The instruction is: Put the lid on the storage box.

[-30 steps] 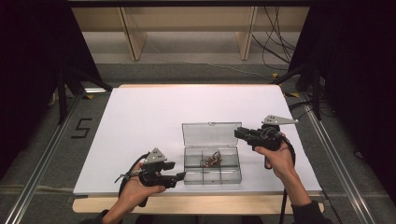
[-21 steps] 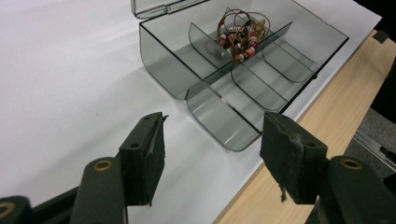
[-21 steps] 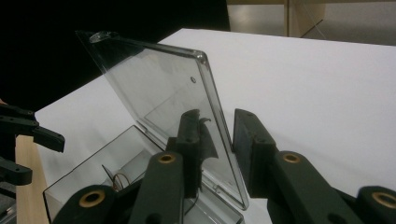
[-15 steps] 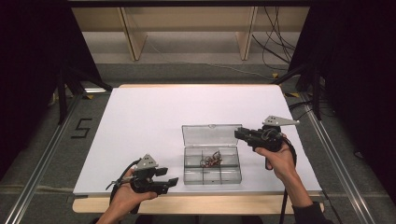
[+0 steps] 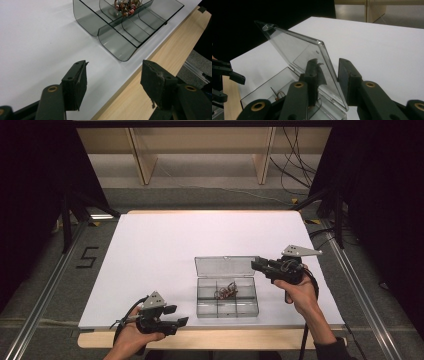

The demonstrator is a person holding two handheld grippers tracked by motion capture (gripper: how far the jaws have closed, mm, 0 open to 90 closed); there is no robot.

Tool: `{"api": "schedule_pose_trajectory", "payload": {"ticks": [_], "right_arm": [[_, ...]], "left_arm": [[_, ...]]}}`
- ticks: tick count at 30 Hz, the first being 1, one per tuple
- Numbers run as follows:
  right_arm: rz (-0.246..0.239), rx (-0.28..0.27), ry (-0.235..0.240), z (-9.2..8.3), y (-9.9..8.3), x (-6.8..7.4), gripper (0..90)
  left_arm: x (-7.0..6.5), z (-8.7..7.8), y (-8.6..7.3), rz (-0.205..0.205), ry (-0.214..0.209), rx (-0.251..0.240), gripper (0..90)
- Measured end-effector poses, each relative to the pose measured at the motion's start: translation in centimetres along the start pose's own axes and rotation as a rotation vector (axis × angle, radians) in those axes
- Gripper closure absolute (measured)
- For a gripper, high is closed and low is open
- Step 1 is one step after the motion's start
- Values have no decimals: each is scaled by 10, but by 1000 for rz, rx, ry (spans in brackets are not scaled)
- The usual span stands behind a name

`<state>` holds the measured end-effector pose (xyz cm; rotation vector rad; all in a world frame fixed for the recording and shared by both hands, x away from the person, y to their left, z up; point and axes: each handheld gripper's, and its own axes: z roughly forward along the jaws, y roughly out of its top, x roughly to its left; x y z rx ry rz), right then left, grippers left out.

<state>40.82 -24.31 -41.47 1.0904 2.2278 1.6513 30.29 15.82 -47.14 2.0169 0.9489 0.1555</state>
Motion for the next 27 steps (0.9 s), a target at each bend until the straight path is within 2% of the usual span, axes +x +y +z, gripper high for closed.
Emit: {"api": "schedule_pose_trajectory", "payload": {"ticks": [2,4,5,6,7,8,10,11,12,13,14,16,17,18,20,22,23,25,26,27], "right_arm": [[-37,-4,-18,-1,0,-1,699],[-54,-16,-16,-1,0,-1,695],[-38,-10,-12,-1,0,1,693],[-46,-21,-9,-1,-1,1,690],[-5,-3,-2,-2,-1,4,687],[-22,1,-18,-3,-1,4,685],[-54,-7,-21,-5,-1,4,689],[-20,-2,-18,-7,-2,7,694],[-41,-10,-18,-8,-1,6,701],[-25,-11,-20,-10,-2,8,708],[-48,-16,-16,-12,-2,6,716],[-13,-6,-8,-15,-4,10,720],[-32,-14,-14,-15,-4,9,720],[-73,-22,-23,-15,-5,8,720],[-32,-8,-7,-16,-5,12,720],[-34,-11,-12,-16,-6,12,720],[-63,-25,-23,-16,-6,11,720],[-53,-12,-13,-17,-6,12,720],[-21,-1,-8,-18,-7,14,720],[-40,-9,-9,-18,-7,13,720]], "left_arm": [[-1,-1,-2,7,8,16,362],[-1,0,-4,14,11,4,362],[-3,0,-5,6,16,-5,362],[-4,0,-5,-10,14,-2,362],[-4,-1,-6,7,16,5,362],[-2,-2,-6,35,15,17,362],[-3,-3,-7,16,17,10,362],[-4,-1,-8,-6,16,-12,361],[-2,-3,-8,24,16,8,362],[-2,-4,-8,32,13,16,362],[-3,-3,-9,10,18,3,362],[-4,-2,-10,-3,21,3,362],[-4,-2,-10,-6,18,6,362],[-4,-3,-10,12,15,8,362],[-4,-3,-10,18,10,1,362],[-5,-3,-11,2,14,-5,362],[-3,-4,-11,20,20,16,362],[-4,-4,-11,6,21,15,363],[-5,-4,-12,0,13,7,362],[-4,-4,-12,2,22,8,363]]}}
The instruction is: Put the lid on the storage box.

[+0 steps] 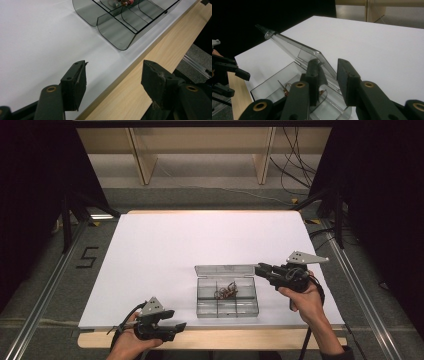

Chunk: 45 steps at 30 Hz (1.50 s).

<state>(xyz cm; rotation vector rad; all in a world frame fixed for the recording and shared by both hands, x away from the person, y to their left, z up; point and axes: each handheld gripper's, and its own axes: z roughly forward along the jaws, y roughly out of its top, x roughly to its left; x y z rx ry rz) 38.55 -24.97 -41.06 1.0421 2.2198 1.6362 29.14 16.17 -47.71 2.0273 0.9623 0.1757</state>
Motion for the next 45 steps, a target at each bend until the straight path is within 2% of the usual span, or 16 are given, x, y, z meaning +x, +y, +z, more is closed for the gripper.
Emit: {"api": "schedule_pose_trajectory", "payload": {"ticks": [4,5,10,12,16,17,19,23,28,31,33,34,35,43,44,45], "right_arm": [[-21,5,-3,-1,-2,1,720],[21,5,1,-2,-3,4,720],[-19,13,-5,-4,-5,5,720],[14,26,-4,-5,-6,8,720],[-10,26,-11,-6,-9,10,720],[23,43,-5,-8,-9,13,720],[-20,37,-18,-8,-10,12,720],[27,49,-4,-10,-13,17,721],[-22,43,-16,-13,-15,18,724],[22,50,-4,-15,-17,22,725],[-10,46,-12,-16,-18,22,725],[21,48,-4,-16,-19,24,725],[-20,49,-19,-17,-19,22,725],[-9,48,-13,-19,-25,26,730],[23,48,-6,-19,-26,28,731],[-12,38,-11,-19,-26,26,734]], "left_arm": [[-2,0,0,-5,-9,-16,363],[-2,-1,-1,-12,-9,-10,363],[-2,-1,-1,-2,-6,-10,364],[-2,-1,-2,-15,-12,-12,364],[-2,-3,-2,-2,-6,-2,364],[-2,-3,-2,-2,-6,-3,365],[-2,-3,-2,-5,-7,-8,366],[-2,-3,-2,5,-10,-8,366],[-1,-4,-2,16,-12,-4,367],[-1,-4,-2,21,-13,1,367],[-1,-4,-2,17,-10,1,368],[-1,-4,-2,15,-12,-5,367],[-2,-3,-3,3,-12,-16,367],[-2,-5,-3,-12,-5,-13,373],[-2,-4,-3,-1,-7,-15,373],[-2,-4,-3,-13,-11,-11,372]]}}
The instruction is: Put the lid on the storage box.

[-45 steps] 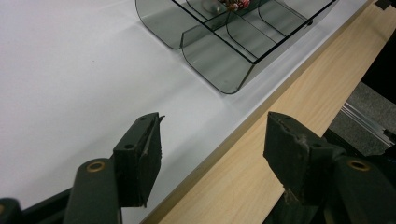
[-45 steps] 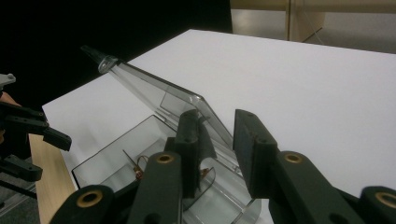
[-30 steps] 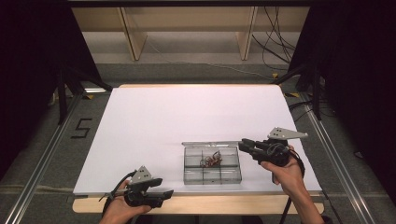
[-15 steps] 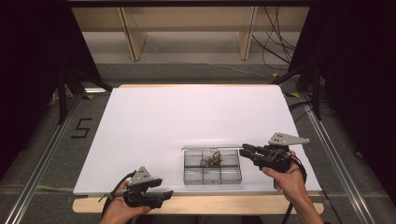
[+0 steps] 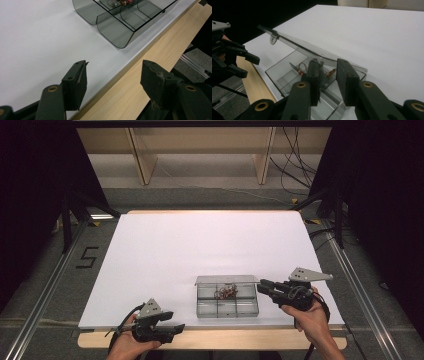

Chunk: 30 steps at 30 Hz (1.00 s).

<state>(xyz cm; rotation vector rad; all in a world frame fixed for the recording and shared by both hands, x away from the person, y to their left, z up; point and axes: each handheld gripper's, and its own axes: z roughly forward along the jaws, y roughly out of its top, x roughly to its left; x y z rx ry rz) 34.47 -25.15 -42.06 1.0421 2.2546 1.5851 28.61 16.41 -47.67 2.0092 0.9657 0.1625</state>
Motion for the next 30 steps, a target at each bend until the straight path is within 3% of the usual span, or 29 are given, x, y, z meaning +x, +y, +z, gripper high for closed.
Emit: {"api": "schedule_pose_trajectory", "payload": {"ticks": [1,3,4,5,6,9,10,11,12,14,15,16,17,18,21,22,23,24,25,27,28,29,30], "right_arm": [[44,19,7,-2,-1,3,736],[16,7,3,-2,-2,2,737],[43,14,6,-2,-3,4,740],[21,16,1,-2,-4,3,742],[51,16,7,-2,-6,5,745],[43,11,10,-3,-8,4,750],[68,35,5,-4,-9,6,753],[37,19,4,-3,-10,3,754],[80,23,20,-3,-11,6,758],[48,33,8,-4,-13,4,760],[85,27,19,-4,-14,6,764],[52,24,17,-3,-15,4,768],[79,28,16,-4,-16,6,774],[62,28,6,-4,-17,4,780],[75,37,23,-4,-19,5,793],[105,40,23,-5,-21,7,795],[78,33,21,-4,-21,5,799],[97,40,19,-5,-23,7,804],[73,37,16,-4,-24,5,807],[104,47,23,-4,-25,6,814],[83,49,16,-5,-26,4,819],[121,47,28,-4,-28,6,828],[99,52,25,-4,-28,4,834]], "left_arm": [[0,0,0,12,3,-3,371],[0,0,0,18,-2,-7,366],[0,0,0,9,1,-8,361],[0,0,0,9,3,-12,357],[0,0,0,8,3,-13,353],[0,0,0,-14,7,-17,347],[-1,-1,0,-12,14,-12,345],[0,-1,0,-2,13,-9,344],[0,-1,0,3,13,-9,343],[1,-1,0,12,7,-5,343],[1,-1,0,12,7,-8,343],[0,0,0,9,4,-13,343],[0,-1,0,11,3,-13,343],[1,-1,0,12,3,-11,343],[0,-1,0,11,3,-8,343],[0,-1,0,11,4,-13,344],[0,-1,0,8,1,-16,344],[0,-1,0,8,1,-17,343],[0,-1,-1,5,2,-16,343],[-1,-1,-1,-13,0,-13,343],[-1,-1,-1,-3,2,-11,343],[-1,-1,-1,-3,2,-7,344],[-1,0,-2,-7,5,-4,343]]}}
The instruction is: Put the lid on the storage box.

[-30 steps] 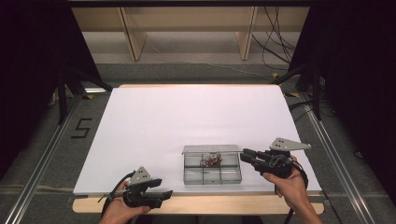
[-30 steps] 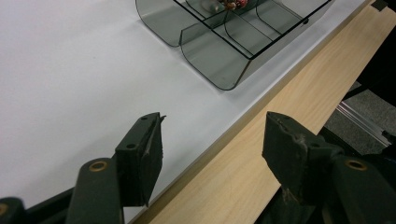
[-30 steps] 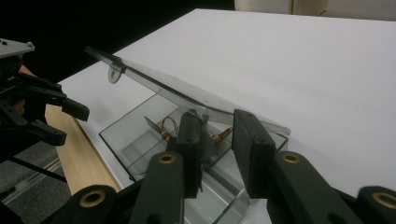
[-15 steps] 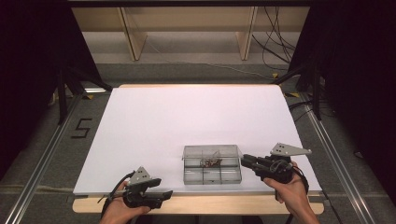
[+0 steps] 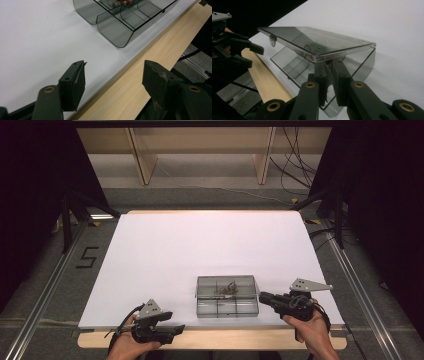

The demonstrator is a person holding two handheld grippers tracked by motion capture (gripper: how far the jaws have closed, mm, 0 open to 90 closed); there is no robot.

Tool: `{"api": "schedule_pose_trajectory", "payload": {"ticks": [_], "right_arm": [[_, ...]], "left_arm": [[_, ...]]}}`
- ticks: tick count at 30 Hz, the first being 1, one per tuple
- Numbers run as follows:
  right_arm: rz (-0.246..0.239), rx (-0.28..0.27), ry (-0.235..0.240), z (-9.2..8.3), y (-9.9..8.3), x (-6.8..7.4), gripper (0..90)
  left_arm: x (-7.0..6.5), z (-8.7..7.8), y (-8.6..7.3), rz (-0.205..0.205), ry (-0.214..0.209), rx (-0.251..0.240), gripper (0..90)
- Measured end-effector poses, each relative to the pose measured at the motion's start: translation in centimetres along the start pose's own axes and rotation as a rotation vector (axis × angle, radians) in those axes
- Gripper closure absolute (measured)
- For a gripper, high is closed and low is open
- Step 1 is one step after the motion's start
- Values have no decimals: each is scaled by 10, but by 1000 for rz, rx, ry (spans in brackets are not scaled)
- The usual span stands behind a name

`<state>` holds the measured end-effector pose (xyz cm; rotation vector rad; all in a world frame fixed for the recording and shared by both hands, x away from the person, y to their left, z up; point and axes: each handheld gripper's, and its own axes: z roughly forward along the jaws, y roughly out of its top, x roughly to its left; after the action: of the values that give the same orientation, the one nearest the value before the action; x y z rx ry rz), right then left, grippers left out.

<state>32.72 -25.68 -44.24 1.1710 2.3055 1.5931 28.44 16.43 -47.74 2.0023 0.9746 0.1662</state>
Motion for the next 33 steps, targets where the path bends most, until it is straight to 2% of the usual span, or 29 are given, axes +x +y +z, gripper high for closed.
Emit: {"api": "schedule_pose_trajectory", "payload": {"ticks": [2,5,8,9,11,12,14,15,16,17,18,19,22,23,24,25,26,27,28,31,32,33], "right_arm": [[48,8,19,2,-3,3,841],[40,23,21,3,-4,4,845],[-4,13,17,4,-5,3,851],[30,22,26,3,-6,6,851],[-6,21,18,3,-7,4,851],[33,24,35,3,-9,7,851],[-15,24,21,2,-10,4,851],[14,30,21,3,-11,5,852],[-5,33,19,4,-12,4,855],[-2,36,25,3,-13,3,856],[32,46,27,2,-14,6,856],[-15,40,21,4,-15,2,856],[17,49,27,4,-17,3,857],[-10,42,22,5,-18,1,856],[-2,49,38,5,-19,1,857],[-13,47,36,5,-19,0,856],[30,53,32,5,-20,4,856],[-16,51,18,4,-20,1,857],[-16,49,21,5,-21,1,856],[32,79,21,5,-22,3,856],[-6,63,25,5,-23,1,856],[-7,67,25,5,-23,1,856]], "left_arm": [[0,0,0,10,-1,7,343],[1,0,0,12,-2,-1,345],[0,0,0,6,-5,-10,346],[0,0,0,7,-2,-3,346],[1,-1,0,21,-1,3,345],[1,0,0,19,-6,-3,345],[1,0,0,19,-5,-4,344],[1,0,-1,19,-5,-4,344],[1,0,-1,18,-4,-5,344],[0,0,-1,12,-7,-12,344],[0,0,-1,8,-4,-7,343],[1,0,0,18,-5,-5,343],[0,0,-1,12,-6,-11,343],[0,0,-1,12,-7,-13,343],[0,0,-1,12,-6,-13,343],[0,0,-1,13,-5,-13,343],[0,0,-1,15,-5,-12,343],[0,0,-1,16,-6,-13,343],[-1,-1,-1,10,-2,-9,344],[-1,0,-1,8,-5,-13,344],[-1,-1,-1,6,-3,-8,344],[0,-1,-1,16,-5,-8,344]]}}
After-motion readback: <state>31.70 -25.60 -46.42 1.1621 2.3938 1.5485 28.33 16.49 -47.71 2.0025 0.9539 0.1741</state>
